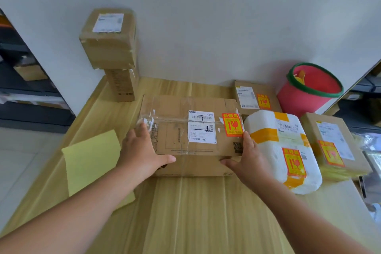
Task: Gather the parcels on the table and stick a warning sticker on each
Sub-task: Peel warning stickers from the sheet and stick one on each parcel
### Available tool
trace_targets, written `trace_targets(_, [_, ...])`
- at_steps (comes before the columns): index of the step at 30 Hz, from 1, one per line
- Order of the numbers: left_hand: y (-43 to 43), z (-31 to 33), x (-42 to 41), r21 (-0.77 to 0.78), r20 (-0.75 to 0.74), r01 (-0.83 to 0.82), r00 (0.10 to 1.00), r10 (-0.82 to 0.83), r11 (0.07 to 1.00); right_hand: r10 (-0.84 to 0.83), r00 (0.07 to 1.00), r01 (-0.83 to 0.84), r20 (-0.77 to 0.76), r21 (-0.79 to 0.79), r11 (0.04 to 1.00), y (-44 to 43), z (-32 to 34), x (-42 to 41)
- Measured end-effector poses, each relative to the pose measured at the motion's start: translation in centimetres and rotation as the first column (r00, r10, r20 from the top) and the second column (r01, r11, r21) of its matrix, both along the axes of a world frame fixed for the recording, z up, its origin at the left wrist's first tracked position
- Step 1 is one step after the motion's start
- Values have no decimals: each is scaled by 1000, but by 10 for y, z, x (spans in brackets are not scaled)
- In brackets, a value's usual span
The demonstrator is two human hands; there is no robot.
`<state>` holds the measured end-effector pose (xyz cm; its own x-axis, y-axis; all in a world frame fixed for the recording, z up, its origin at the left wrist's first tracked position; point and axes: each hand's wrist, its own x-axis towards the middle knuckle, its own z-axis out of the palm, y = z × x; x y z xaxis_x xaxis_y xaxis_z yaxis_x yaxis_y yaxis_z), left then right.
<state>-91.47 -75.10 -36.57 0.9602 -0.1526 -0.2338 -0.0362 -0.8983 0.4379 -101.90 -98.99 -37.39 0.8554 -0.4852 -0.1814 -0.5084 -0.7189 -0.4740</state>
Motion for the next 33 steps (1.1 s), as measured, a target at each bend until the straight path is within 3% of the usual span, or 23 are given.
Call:
trace_targets(11, [-70, -14, 151, -120, 87, 58, 995, -48, 991, -91, 995, 92, 43, -6, 996, -65, 0, 145])
trace_targets(19, [-91, -25, 203, -85, 87, 121, 990, -114, 989, -118, 992, 120, 37, -50, 992, -86, -11, 192])
trace_targets(25, [-96, -16, 212, 83, 53, 146, 987, -151, 986, -112, 992, 104, -64, -117, 988, -87, -6, 204])
trace_targets(28, [-94, -7, 208, 190, 68, 175, 979, -191, 966, -134, 978, 95, -163, -225, 970, -78, 7, 208])
trace_targets(30, [-89, -2, 198, 145, 123, 201, 968, -220, 969, -105, 983, 54, -150, -312, 948, -61, 18, 208])
trace_targets(33, [-70, 10, 179, 14, 312, 234, 923, -226, 972, 54, 998, -57, -17, -339, 939, -20, 33, 208])
